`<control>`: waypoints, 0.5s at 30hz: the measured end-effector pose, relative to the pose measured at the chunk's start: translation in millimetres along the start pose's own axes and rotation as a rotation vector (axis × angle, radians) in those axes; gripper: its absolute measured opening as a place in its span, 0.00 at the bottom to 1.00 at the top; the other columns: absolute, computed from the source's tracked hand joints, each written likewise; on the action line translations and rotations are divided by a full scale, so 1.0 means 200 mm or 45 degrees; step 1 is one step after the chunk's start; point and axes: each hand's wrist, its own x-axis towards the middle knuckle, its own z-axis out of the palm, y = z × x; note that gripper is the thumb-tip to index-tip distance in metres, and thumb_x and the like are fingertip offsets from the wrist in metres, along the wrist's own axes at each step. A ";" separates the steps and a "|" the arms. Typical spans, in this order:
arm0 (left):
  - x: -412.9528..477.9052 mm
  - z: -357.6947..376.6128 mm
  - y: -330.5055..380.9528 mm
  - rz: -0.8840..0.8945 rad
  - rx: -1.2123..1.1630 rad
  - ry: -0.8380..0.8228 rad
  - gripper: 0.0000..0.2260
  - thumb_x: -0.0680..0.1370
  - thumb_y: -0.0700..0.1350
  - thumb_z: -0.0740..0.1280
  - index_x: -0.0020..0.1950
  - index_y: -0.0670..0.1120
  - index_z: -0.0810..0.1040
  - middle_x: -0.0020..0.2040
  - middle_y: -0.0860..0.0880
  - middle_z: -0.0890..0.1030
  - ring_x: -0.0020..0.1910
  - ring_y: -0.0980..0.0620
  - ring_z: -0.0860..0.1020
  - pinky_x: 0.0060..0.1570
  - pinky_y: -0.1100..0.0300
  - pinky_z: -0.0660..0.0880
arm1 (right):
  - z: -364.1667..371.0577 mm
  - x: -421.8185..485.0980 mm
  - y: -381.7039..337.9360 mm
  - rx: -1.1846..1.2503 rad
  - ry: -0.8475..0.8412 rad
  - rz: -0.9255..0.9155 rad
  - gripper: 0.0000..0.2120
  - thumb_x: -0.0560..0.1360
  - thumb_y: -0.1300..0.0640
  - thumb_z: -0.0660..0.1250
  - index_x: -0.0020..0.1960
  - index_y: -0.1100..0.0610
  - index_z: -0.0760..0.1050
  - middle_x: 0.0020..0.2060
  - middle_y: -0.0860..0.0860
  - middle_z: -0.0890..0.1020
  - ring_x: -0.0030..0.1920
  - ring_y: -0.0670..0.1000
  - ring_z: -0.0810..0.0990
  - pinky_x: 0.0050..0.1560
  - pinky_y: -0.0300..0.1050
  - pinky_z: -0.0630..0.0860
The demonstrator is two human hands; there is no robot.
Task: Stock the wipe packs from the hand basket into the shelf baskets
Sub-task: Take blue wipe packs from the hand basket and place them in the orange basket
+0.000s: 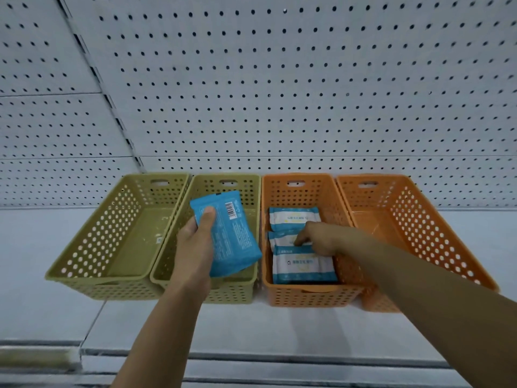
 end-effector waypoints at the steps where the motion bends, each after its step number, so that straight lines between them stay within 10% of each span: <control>1: 0.00 0.00 0.00 0.004 0.000 -0.002 0.11 0.82 0.54 0.60 0.54 0.51 0.79 0.48 0.49 0.85 0.46 0.48 0.84 0.46 0.49 0.81 | 0.00 -0.01 0.00 -0.005 -0.004 -0.003 0.25 0.78 0.67 0.57 0.71 0.46 0.69 0.70 0.51 0.66 0.69 0.56 0.66 0.68 0.52 0.66; 15: 0.02 0.04 0.01 -0.014 -0.029 -0.056 0.10 0.82 0.53 0.61 0.55 0.50 0.78 0.46 0.50 0.84 0.44 0.50 0.84 0.37 0.55 0.79 | 0.07 -0.06 -0.02 0.055 0.036 -0.118 0.27 0.77 0.67 0.59 0.70 0.42 0.68 0.69 0.50 0.65 0.69 0.56 0.65 0.68 0.49 0.67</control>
